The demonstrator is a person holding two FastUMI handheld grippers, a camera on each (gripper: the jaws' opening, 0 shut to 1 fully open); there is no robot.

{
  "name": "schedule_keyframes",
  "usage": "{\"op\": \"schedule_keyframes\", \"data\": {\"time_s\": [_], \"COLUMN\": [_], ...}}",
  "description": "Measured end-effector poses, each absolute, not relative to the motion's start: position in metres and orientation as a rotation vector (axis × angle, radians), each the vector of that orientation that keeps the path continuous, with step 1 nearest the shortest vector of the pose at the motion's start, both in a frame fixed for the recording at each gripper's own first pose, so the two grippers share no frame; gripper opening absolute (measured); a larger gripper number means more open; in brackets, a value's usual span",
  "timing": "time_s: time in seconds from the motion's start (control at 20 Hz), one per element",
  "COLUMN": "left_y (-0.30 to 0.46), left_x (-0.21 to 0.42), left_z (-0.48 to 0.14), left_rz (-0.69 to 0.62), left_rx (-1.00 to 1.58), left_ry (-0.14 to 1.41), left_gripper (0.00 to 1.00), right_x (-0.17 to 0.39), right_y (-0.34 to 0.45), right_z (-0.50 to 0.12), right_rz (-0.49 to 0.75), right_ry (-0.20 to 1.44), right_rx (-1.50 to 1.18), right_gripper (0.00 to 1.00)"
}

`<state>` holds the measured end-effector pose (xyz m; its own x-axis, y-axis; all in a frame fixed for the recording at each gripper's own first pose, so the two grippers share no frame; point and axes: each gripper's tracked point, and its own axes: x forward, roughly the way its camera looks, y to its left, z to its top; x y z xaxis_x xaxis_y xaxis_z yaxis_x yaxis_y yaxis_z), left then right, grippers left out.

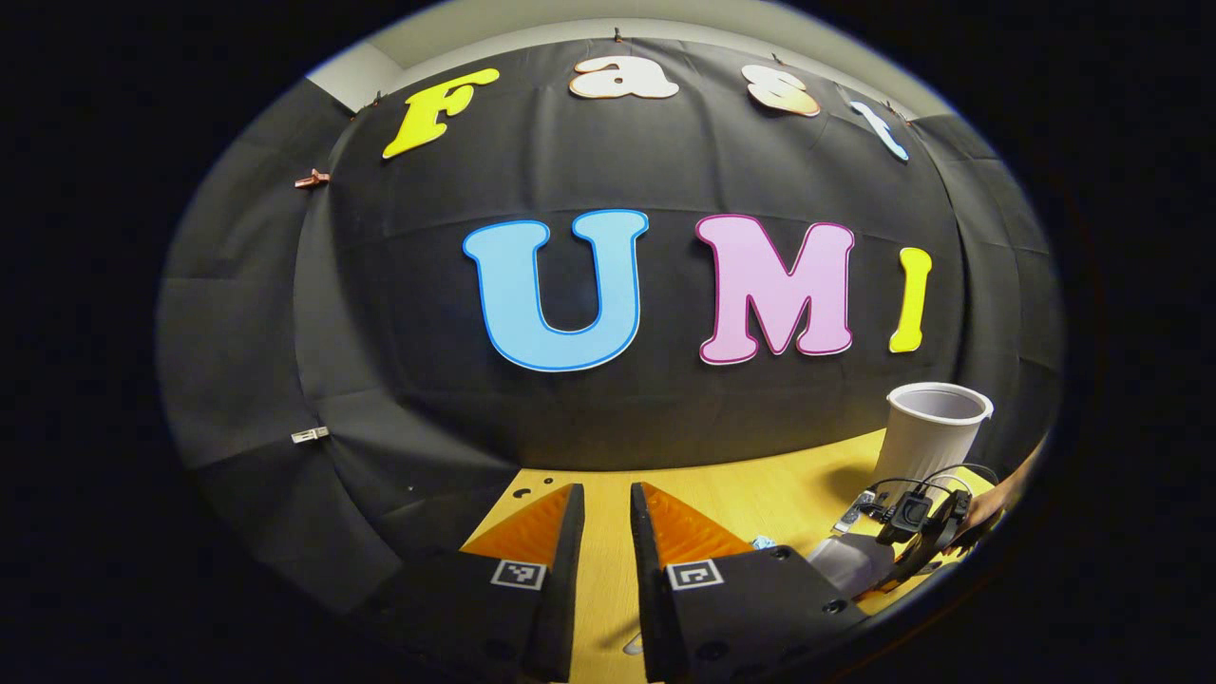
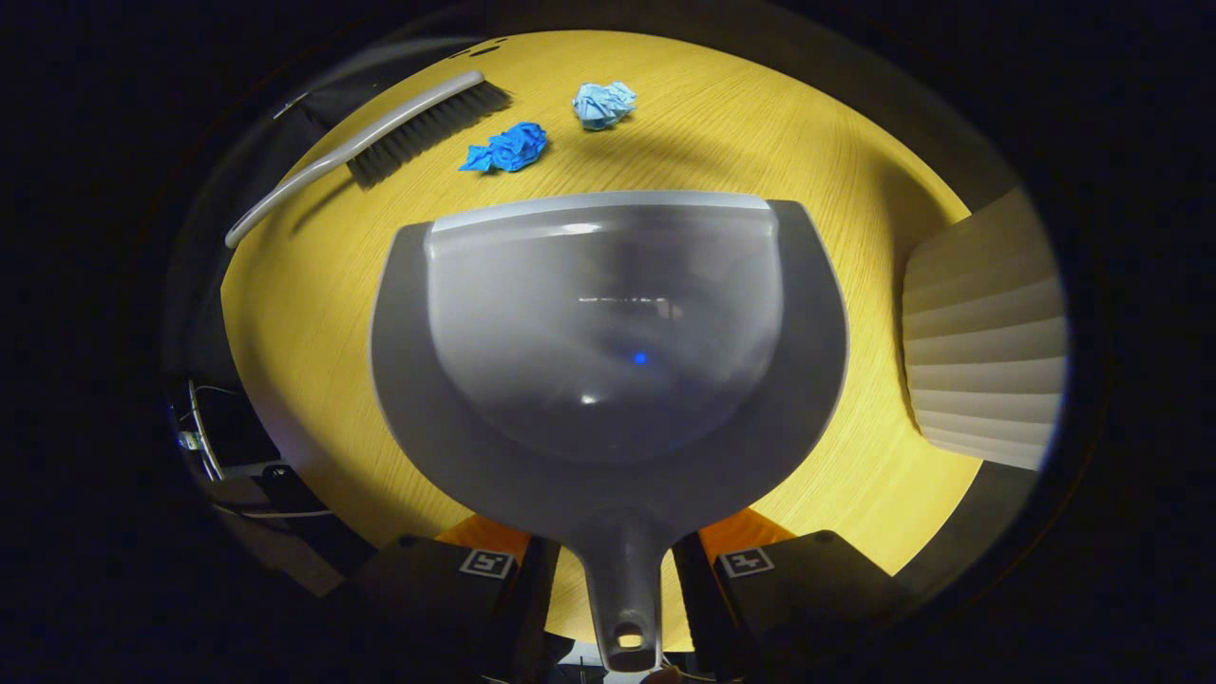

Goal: Pick up the small broom and dustpan from the desktop, sweep the trash into the dustpan with the broom, and then empty the trash into the garbage bin.

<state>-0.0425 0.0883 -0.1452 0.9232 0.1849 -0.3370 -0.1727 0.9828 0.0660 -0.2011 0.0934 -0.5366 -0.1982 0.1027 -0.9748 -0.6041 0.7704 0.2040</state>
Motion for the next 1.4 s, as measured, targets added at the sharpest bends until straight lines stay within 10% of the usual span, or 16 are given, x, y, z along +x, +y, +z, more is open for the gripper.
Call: {"op": "schedule_keyframes", "data": {"time_s": [0.35,0.45,0.55,1.1,1.15,1.4], "left_y": [0.09,0.09,0.086,0.044,0.044,0.034], "left_x": [-0.045,-0.046,-0.043,-0.029,-0.03,-0.037], "left_z": [-0.152,-0.154,-0.16,-0.311,-0.322,-0.365], "left_rz": [0.196,0.191,0.17,-0.108,-0.122,-0.226], "left_rx": [0.029,0.029,0.029,-0.116,-0.101,-0.008], "left_ry": [0.357,0.362,0.378,0.928,0.968,1.134], "left_gripper": [0.32,0.32,0.32,0.34,0.21,0.34], "right_x": [-0.203,-0.204,-0.205,-0.206,-0.204,-0.196], "right_y": [0.097,0.096,0.096,0.079,0.077,0.068], "right_z": [-0.537,-0.536,-0.533,-0.523,-0.522,-0.527], "right_rz": [0.683,0.656,0.671,0.771,0.778,0.774], "right_ry": [1.638,1.661,1.68,1.632,1.622,1.605], "right_rx": [-0.426,-0.426,-0.444,-0.433,-0.424,-0.414], "right_gripper": [0.75,0.45,0.37,0.34,0.34,0.38]}}
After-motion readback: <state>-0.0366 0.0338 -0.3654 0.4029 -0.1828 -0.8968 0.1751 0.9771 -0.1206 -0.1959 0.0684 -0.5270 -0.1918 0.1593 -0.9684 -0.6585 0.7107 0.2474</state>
